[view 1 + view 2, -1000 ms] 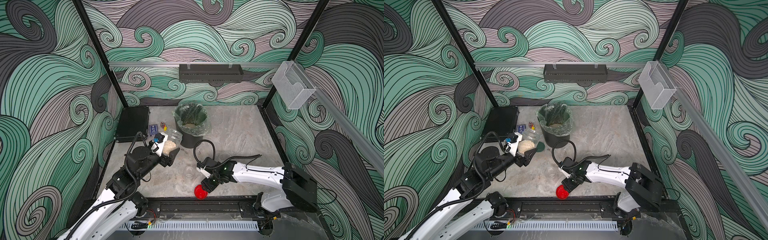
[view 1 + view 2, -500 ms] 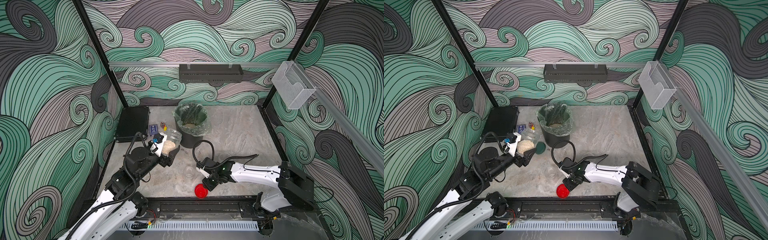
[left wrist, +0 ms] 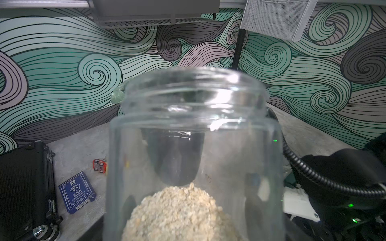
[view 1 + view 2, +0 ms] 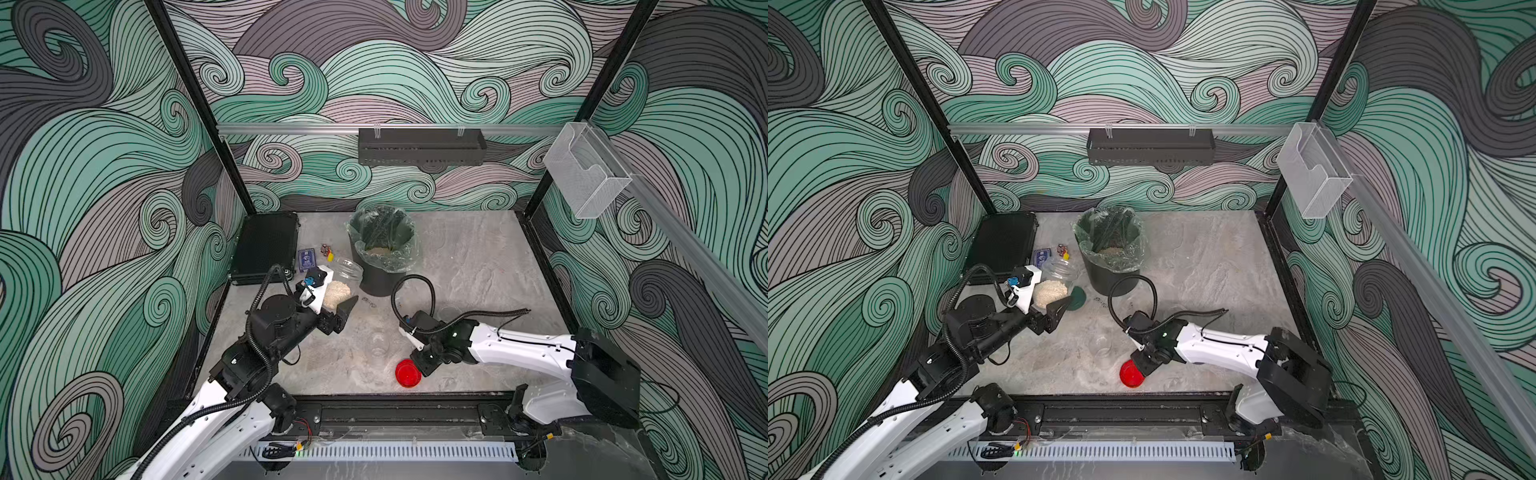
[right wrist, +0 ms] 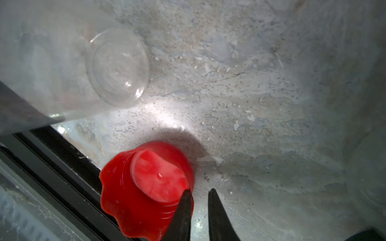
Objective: Empty expired oatmeal from jars
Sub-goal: Move the lid to the center of the board, then pour the expired oatmeal into the trash bin.
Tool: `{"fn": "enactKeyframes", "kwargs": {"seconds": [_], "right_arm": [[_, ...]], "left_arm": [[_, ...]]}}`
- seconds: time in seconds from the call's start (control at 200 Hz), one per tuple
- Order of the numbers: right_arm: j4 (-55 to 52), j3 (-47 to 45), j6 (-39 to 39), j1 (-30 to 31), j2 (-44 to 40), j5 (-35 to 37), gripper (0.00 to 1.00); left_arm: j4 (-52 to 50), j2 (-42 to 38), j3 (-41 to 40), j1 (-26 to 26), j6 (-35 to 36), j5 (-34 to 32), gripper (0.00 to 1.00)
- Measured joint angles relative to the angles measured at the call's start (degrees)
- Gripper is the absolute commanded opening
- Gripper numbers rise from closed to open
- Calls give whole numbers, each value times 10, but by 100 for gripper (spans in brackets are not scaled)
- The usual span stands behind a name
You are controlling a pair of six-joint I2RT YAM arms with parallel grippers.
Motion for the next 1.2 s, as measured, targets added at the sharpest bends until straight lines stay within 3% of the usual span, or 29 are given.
{"fn": "enactKeyframes", "kwargs": {"seconds": [0.33,0.535,0.786,1.061,1.201], "right_arm": [[-8,2,-6,-31,0,20,24],[-27,24,-13,-36,-21,21,43],[-59,71,-16,-36,-121,-21,65],[-72,137,-19,-55,-197,-69,70],[-24,166,-3,-75,-195,-123,83]], "left_arm": [[0,0,0,0,0,0,37],[0,0,0,0,0,1,36],[2,10,0,0,0,10,35],[10,47,0,0,5,46,34],[22,61,2,0,16,79,33]]}}
